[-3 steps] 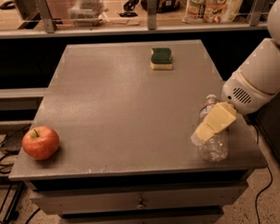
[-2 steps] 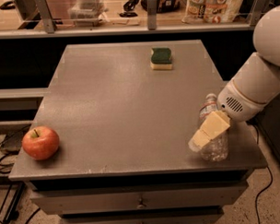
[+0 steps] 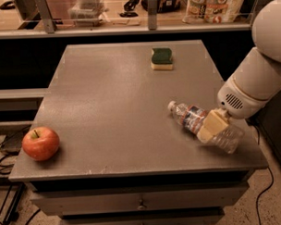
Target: Move water bottle near apple
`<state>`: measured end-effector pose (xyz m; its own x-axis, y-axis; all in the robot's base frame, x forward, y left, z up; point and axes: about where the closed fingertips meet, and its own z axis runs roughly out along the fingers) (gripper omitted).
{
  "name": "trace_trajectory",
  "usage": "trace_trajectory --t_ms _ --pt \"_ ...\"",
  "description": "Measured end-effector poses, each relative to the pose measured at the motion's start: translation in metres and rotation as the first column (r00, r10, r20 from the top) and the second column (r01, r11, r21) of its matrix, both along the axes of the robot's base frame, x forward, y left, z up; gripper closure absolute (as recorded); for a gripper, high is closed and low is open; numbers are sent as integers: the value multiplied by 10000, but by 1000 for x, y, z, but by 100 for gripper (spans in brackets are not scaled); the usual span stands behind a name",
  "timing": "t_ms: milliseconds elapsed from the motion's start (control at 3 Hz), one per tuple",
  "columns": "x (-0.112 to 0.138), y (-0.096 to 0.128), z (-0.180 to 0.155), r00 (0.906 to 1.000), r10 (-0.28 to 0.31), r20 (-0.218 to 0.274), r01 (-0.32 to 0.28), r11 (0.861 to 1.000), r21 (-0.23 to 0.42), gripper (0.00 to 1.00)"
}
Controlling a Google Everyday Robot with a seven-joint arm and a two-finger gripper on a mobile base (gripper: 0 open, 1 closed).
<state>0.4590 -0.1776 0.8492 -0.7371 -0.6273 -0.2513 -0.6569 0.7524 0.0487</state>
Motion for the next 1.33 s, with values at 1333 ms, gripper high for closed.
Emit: trace_trajectory --t_ms 1333 --pt "4 40 76 9719 1716 1614 -1764 9842 160 100"
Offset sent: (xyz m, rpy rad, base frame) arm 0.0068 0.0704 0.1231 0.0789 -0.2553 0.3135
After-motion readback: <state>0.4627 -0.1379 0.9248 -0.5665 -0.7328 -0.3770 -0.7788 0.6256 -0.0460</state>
